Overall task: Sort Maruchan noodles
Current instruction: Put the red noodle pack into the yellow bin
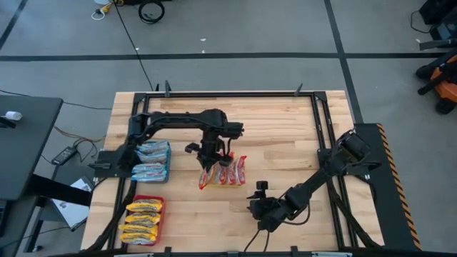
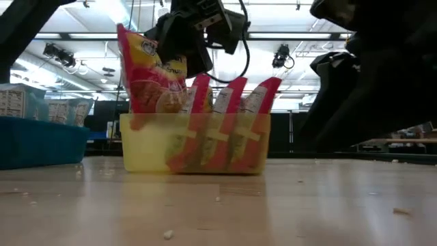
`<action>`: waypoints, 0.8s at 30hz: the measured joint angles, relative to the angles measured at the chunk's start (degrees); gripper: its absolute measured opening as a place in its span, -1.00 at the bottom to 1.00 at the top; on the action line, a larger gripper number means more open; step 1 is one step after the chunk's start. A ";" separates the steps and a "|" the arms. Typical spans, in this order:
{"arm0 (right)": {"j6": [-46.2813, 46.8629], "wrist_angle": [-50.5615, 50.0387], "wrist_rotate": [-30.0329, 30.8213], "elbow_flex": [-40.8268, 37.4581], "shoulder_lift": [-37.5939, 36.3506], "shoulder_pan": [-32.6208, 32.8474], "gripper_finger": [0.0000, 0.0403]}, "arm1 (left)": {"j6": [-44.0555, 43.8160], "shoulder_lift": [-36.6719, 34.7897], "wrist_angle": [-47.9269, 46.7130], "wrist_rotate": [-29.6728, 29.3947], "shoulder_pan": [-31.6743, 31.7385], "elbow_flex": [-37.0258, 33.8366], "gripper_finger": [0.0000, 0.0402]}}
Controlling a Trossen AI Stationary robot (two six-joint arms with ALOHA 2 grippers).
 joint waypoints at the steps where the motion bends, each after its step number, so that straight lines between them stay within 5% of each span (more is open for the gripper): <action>1: -0.23 -0.01 -0.03 -0.01 0.02 -0.17 -0.13 | 0.34 0.50 -0.38 0.76 0.00 0.01 -0.88; 12: -0.61 1.73 -0.03 0.01 0.02 -0.71 -0.13 | 6.19 3.65 0.55 -4.41 0.99 0.05 -0.85; 24: -0.61 1.78 -0.03 0.01 0.02 -0.65 -0.13 | 15.79 3.62 3.45 -9.93 1.55 0.01 -0.48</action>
